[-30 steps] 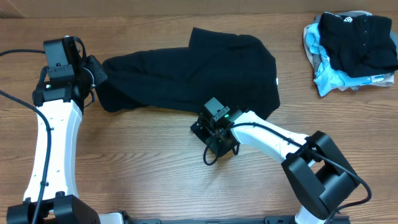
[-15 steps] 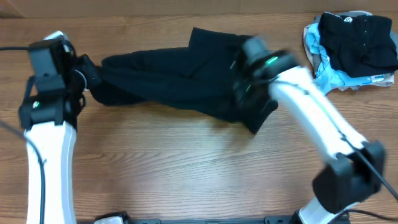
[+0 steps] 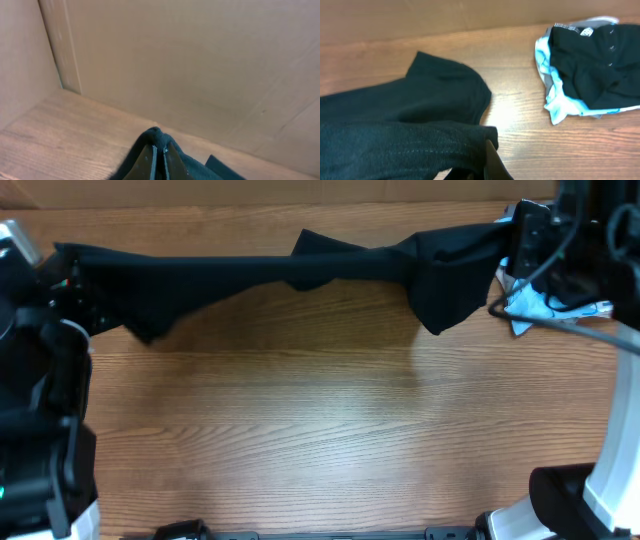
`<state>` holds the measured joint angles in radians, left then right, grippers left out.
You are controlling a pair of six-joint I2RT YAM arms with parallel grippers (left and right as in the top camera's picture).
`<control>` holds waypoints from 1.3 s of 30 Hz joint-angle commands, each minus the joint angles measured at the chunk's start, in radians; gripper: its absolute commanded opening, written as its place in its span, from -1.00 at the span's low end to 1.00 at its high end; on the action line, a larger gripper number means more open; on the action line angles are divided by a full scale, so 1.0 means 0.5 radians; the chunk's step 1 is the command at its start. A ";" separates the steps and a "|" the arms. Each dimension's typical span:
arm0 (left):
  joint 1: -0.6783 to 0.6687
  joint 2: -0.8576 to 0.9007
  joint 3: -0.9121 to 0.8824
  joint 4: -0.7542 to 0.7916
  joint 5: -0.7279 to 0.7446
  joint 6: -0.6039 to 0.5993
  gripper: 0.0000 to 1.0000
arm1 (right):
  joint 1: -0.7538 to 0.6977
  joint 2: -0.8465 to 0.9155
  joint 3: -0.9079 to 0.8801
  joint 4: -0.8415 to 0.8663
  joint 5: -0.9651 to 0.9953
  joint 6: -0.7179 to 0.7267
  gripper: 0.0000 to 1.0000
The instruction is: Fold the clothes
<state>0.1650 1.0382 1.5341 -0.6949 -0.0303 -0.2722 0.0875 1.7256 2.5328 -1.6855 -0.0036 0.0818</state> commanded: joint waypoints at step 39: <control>-0.002 1.418 0.910 1.466 0.204 0.137 -0.92 | -0.037 0.437 0.147 2.004 0.110 -0.639 -0.93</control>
<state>0.1631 1.7470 1.9057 0.0334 0.0795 -0.2340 0.0868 1.9770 2.5862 -0.7090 0.0162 -0.2142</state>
